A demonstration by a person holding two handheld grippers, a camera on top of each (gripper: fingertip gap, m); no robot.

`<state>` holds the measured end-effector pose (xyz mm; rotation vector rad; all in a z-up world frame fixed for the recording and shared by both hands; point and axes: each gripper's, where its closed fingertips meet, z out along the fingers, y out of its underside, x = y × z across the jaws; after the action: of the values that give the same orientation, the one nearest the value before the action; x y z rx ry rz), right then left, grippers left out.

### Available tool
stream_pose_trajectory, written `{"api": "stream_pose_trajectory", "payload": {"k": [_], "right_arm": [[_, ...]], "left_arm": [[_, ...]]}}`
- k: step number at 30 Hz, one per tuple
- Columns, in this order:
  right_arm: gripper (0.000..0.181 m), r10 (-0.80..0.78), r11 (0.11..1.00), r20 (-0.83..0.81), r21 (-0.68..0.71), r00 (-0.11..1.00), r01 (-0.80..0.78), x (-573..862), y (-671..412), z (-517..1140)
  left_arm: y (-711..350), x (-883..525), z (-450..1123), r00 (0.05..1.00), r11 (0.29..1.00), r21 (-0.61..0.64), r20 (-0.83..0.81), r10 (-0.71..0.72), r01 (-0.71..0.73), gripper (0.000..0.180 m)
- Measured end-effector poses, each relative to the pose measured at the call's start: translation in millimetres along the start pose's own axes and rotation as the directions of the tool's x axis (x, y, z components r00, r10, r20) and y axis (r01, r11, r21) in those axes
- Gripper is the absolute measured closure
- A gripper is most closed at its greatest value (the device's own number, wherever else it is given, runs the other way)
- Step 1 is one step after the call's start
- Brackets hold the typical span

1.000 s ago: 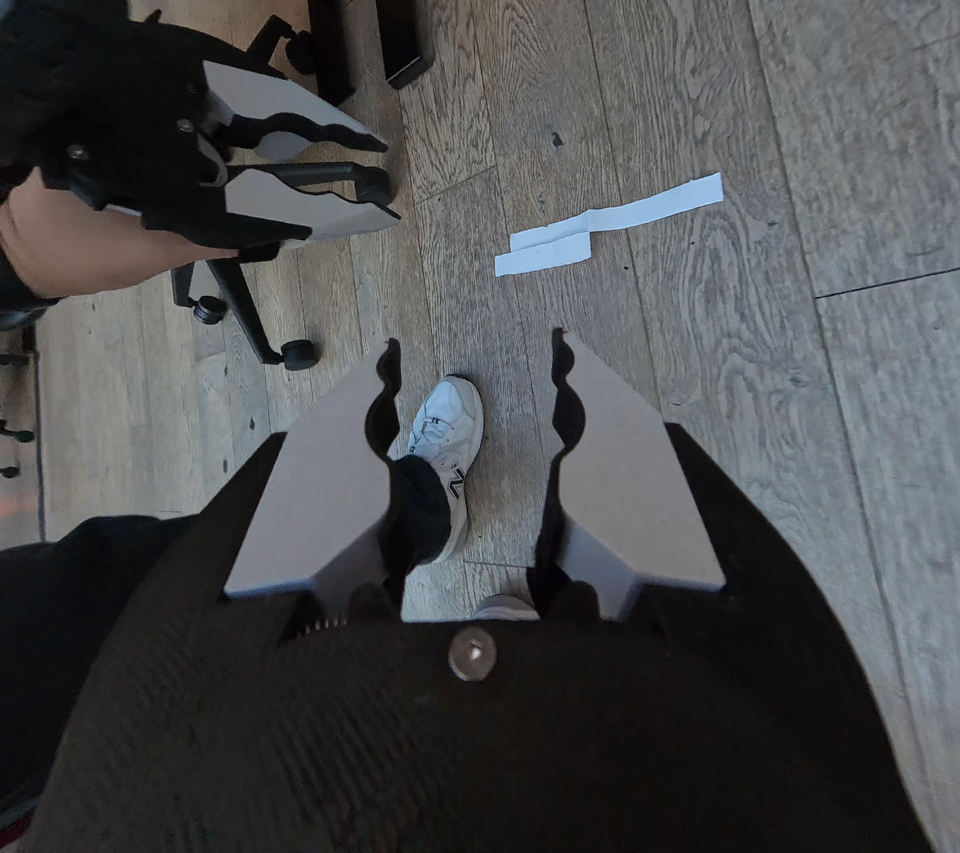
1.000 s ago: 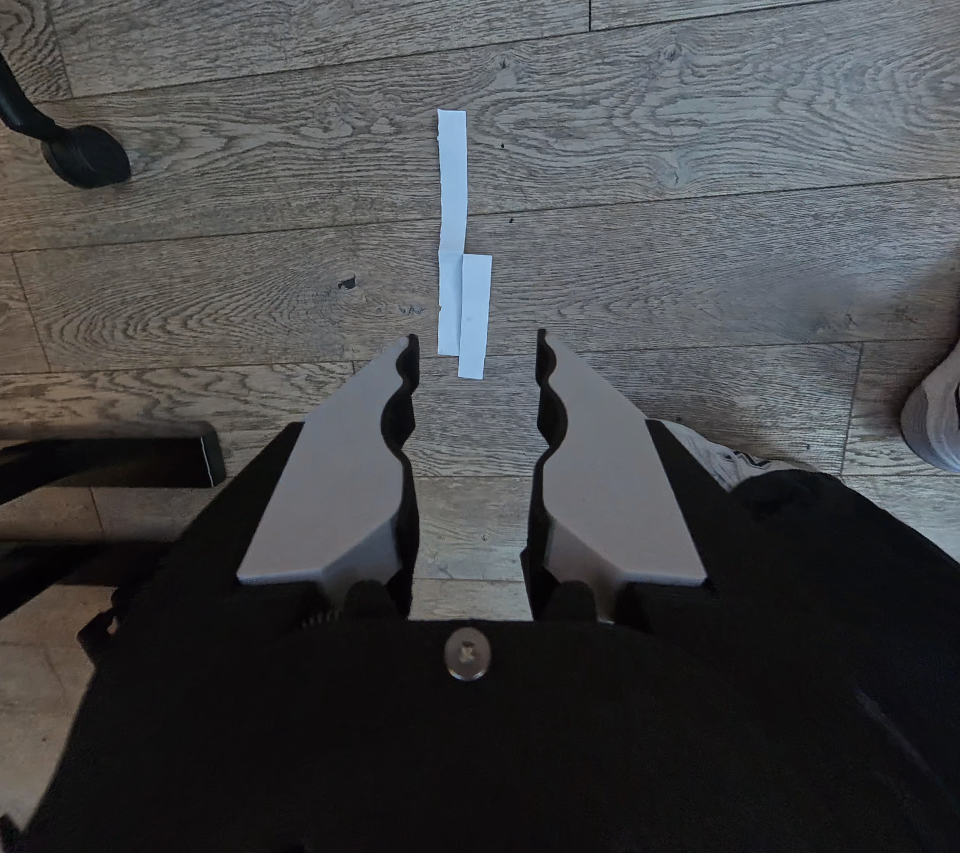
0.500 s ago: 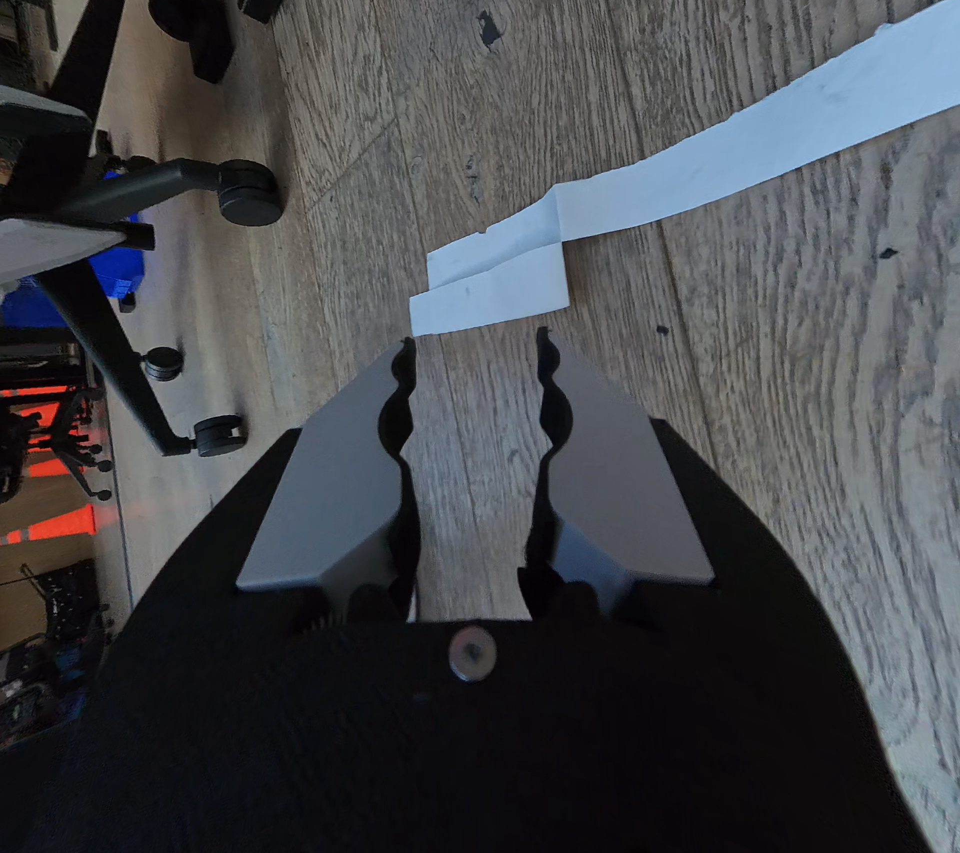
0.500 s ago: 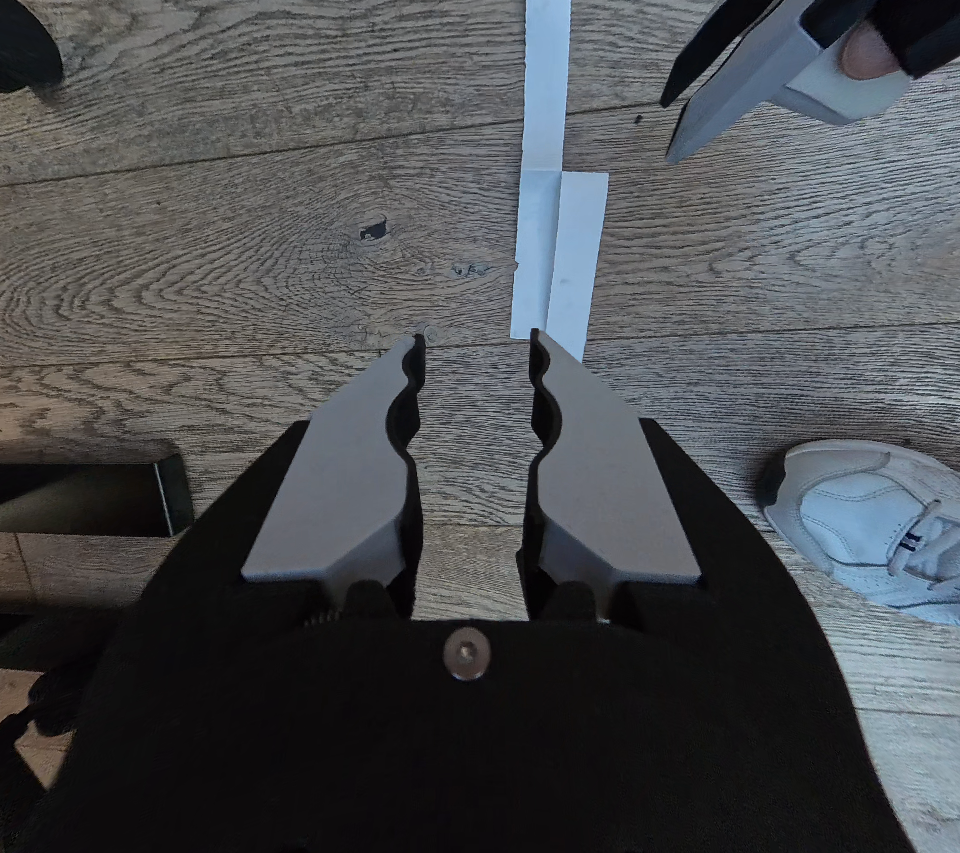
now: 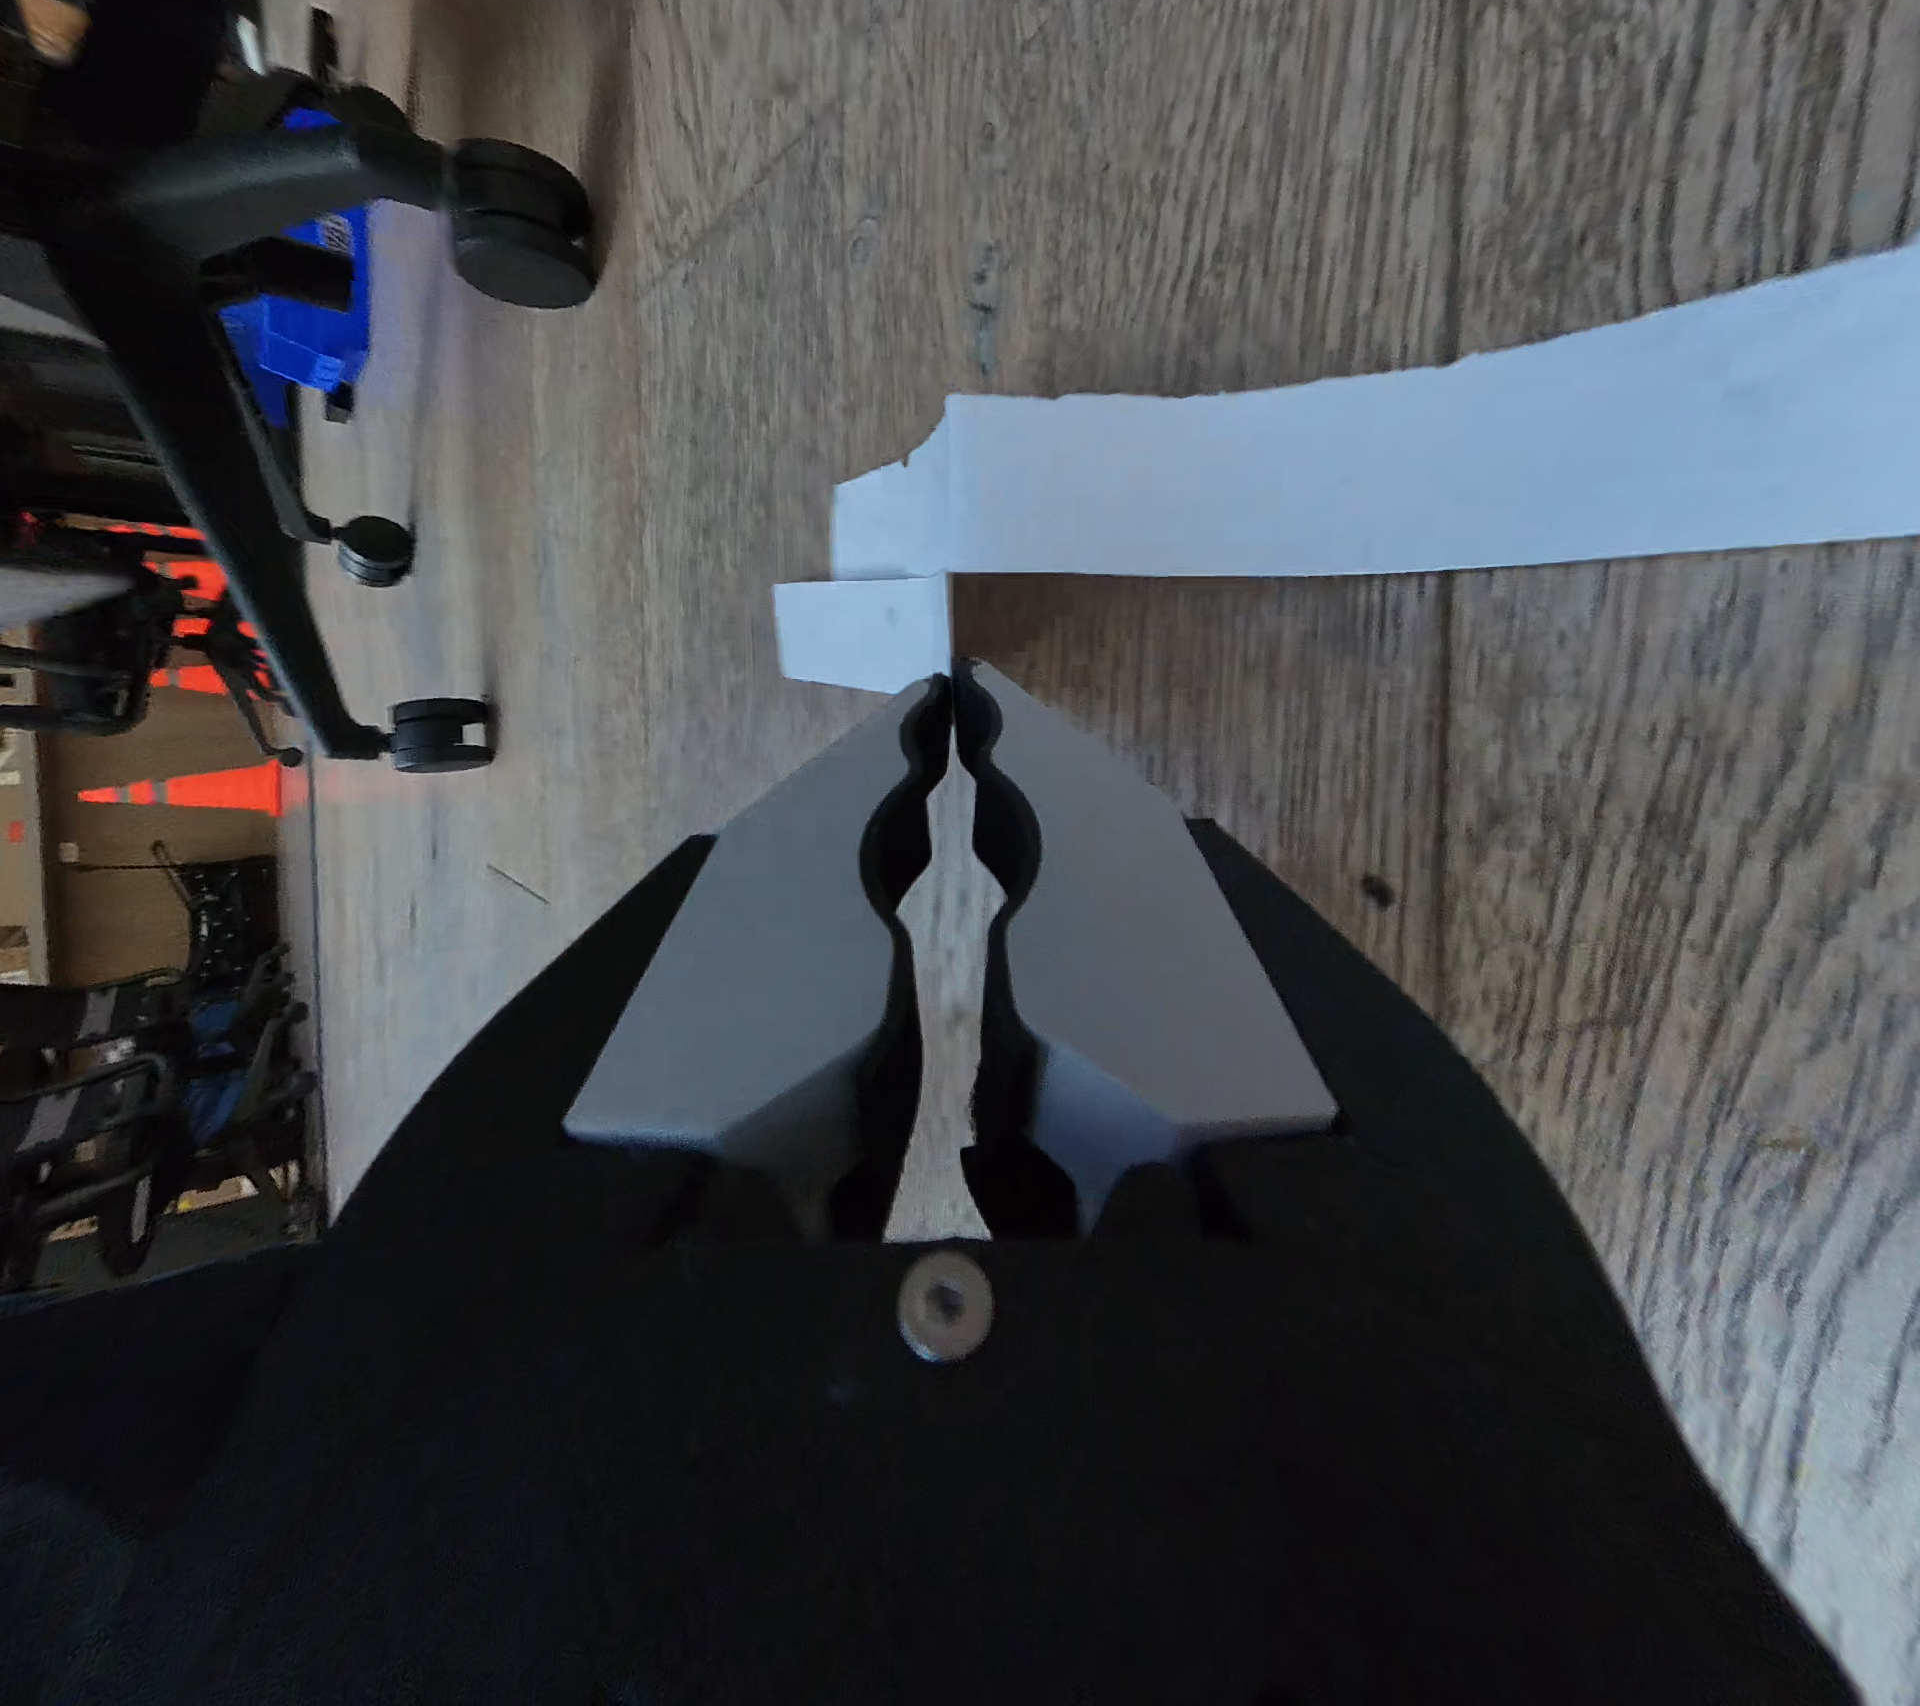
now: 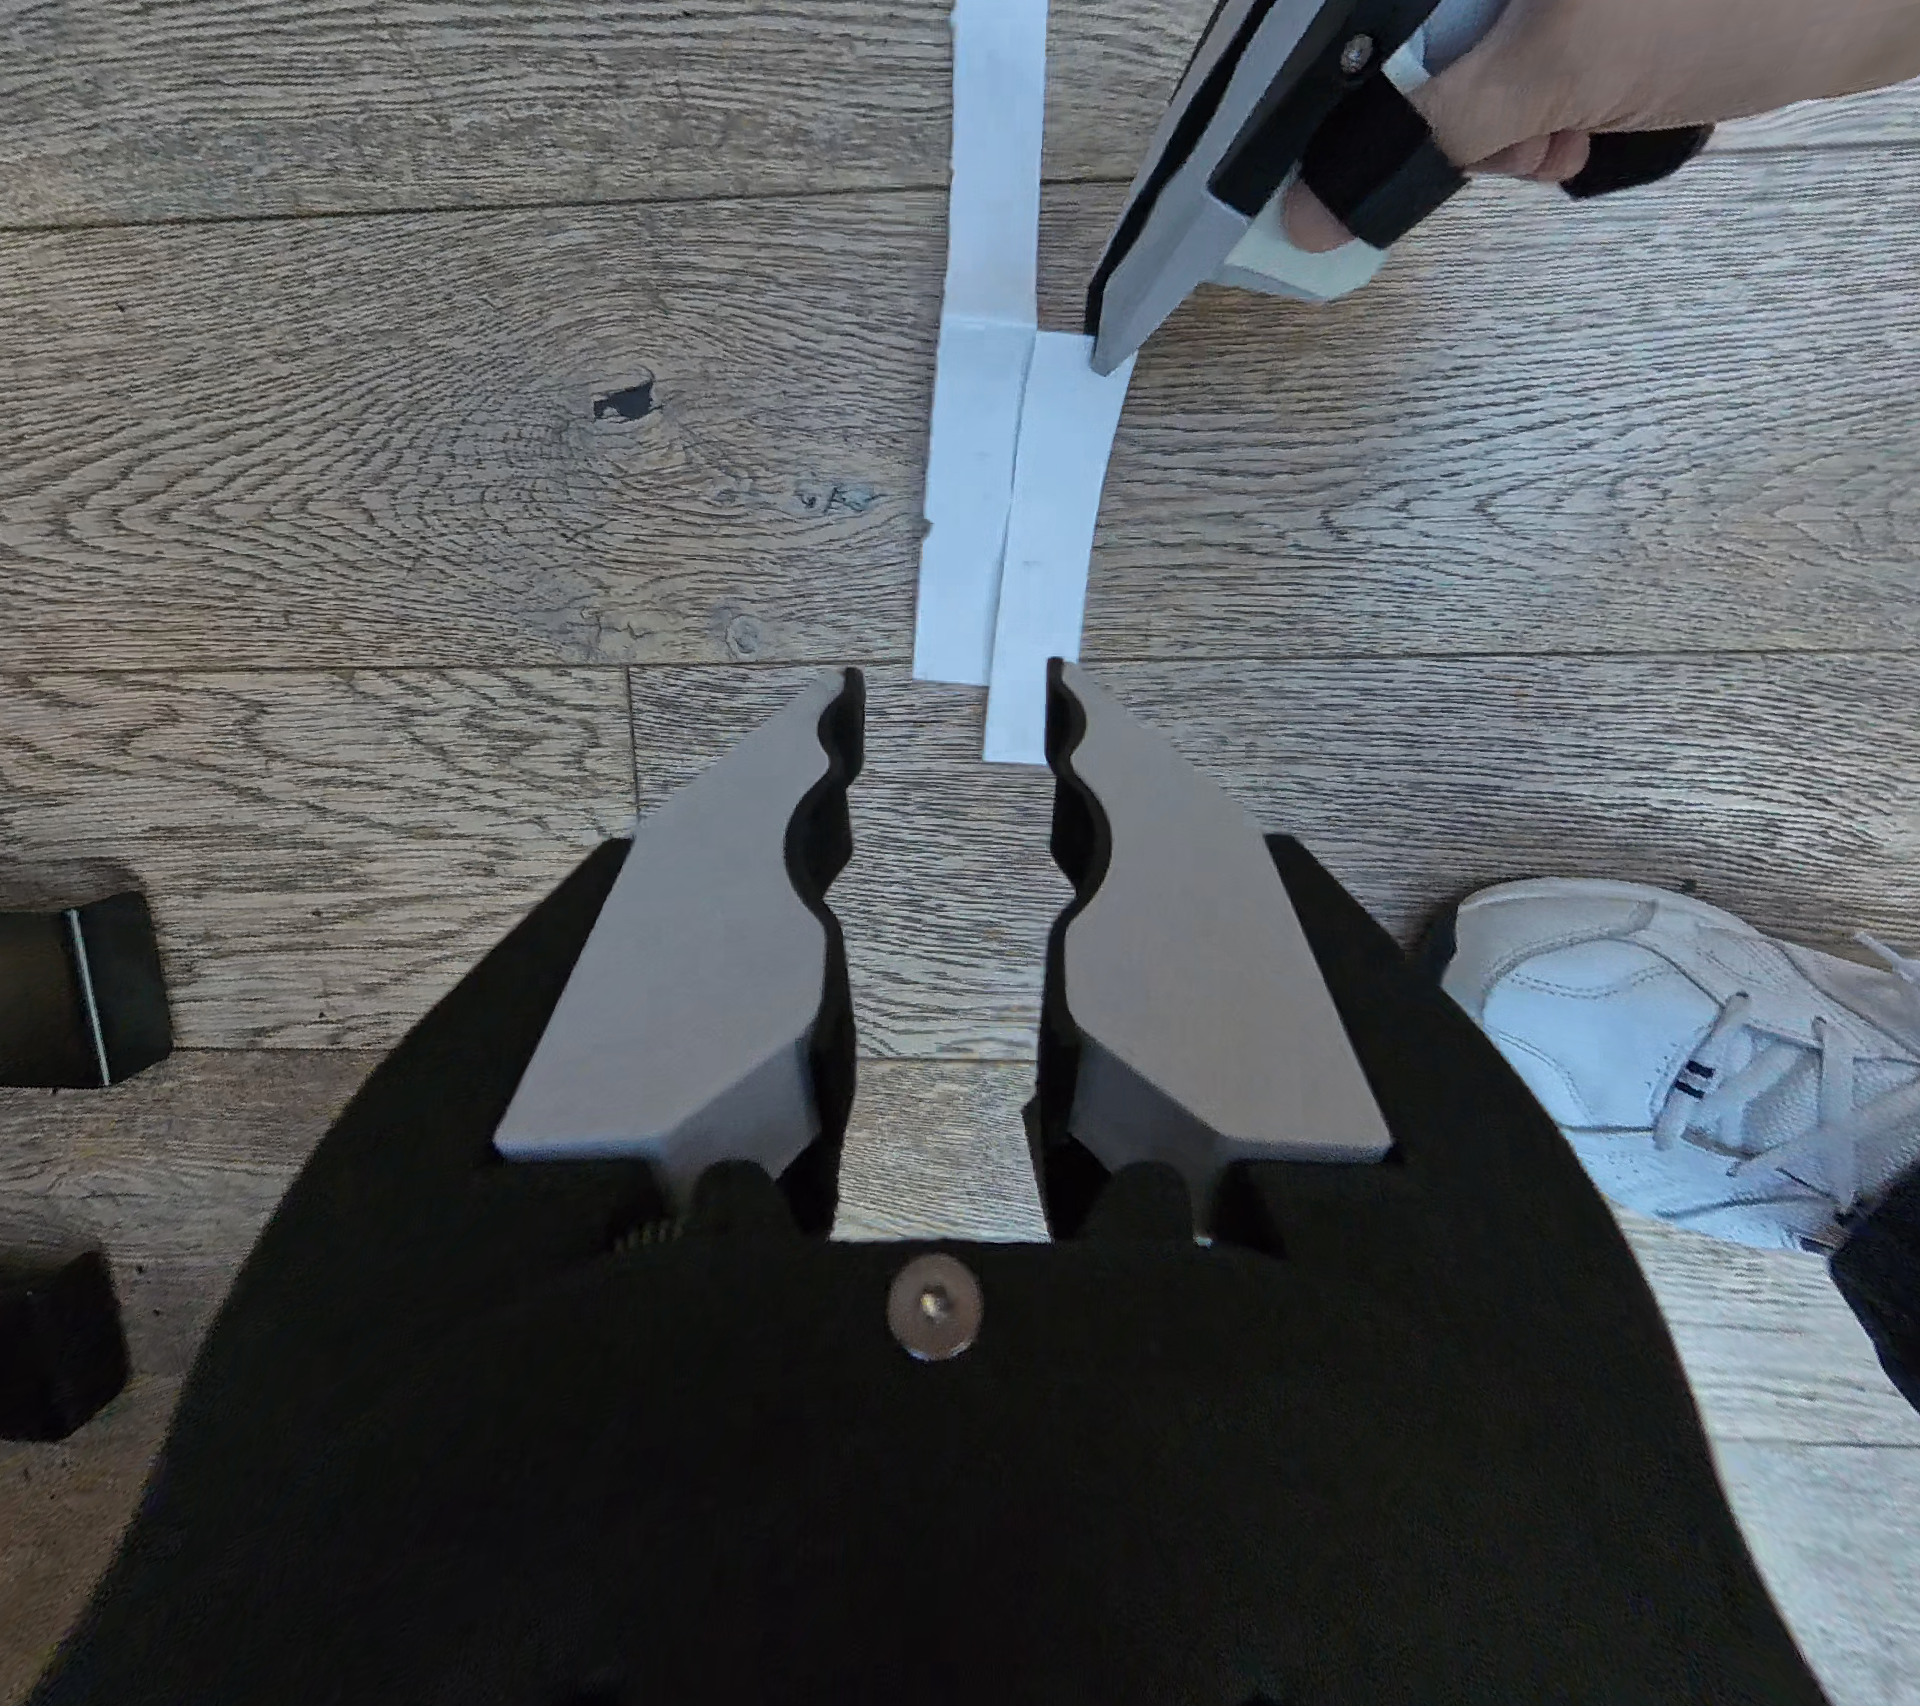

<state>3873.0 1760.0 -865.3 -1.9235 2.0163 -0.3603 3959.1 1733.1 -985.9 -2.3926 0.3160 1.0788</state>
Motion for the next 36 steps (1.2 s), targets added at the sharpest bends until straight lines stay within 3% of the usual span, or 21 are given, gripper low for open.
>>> {"api": "stream_pose_trajectory", "payload": {"k": [5, 11, 14, 17, 20, 23, 26, 33, 36], "right_arm": [[0.155, -0.023, 0.998, -0.129, 0.062, 0.991, 0.031, 29.4, -80.2, -83.0], [0.154, 0.009, 0.961, -0.468, 0.247, 0.884, 0.121, 89.9, -333.2, -297.5], [0.143, 0.125, 0.930, -0.561, 0.354, 0.818, 0.100, 130.1, -483.7, -426.7], [0.135, 0.334, 0.876, -0.559, 0.481, 0.759, -0.031, 180.6, -611.7, -539.4], [0.141, 0.571, 0.774, -0.529, 0.601, 0.628, -0.197, 239.5, -712.2, -622.1], [0.146, 0.731, 0.670, -0.480, 0.637, 0.485, -0.380, 282.2, -785.4, -652.9], [0.171, 0.813, 0.579, -0.443, 0.685, 0.379, -0.441, 306.3, -855.0, -664.2], [0.181, 0.887, 0.461, -0.388, 0.780, 0.250, -0.424, 319.2, -1017.1, -637.7], [0.181, 0.866, 0.501, -0.462, 0.799, 0.195, -0.332, 319.2, -1097.0, -633.1]], "left_arm": [[-38.7, -100.9, -135.3, 0.988, 0.984, 0.170, 0.141, -0.067, 0.043, 0.180], [-96.3, -278.9, -451.3, 0.928, 0.953, 0.219, 0.262, -0.264, 0.210, 0.180], [-133.8, -368.0, -618.5, 0.910, 0.917, 0.247, 0.198, -0.364, 0.313, 0.180], [-160.9, -437.6, -759.2, 0.875, 0.869, 0.229, 0.114, -0.470, 0.438, 0.180], [-182.1, -482.1, -871.5, 0.822, 0.809, 0.181, 0.004, -0.570, 0.560, 0.180], [-203.4, -500.7, -964.2, 0.752, 0.739, 0.140, -0.135, -0.645, 0.659, 0.180], [-225.9, -496.4, -1042.2, 0.705, 0.698, 0.136, -0.263, -0.659, 0.703, 0.180], [-280.8, -425.7, -1183.9, 0.677, 0.704, 0.144, -0.460, -0.574, 0.695, 0.180], [-319.9, -399.8, -1243.6, 0.761, 0.708, 0.334, -0.470, -0.447, 0.622, 0.144]]}}
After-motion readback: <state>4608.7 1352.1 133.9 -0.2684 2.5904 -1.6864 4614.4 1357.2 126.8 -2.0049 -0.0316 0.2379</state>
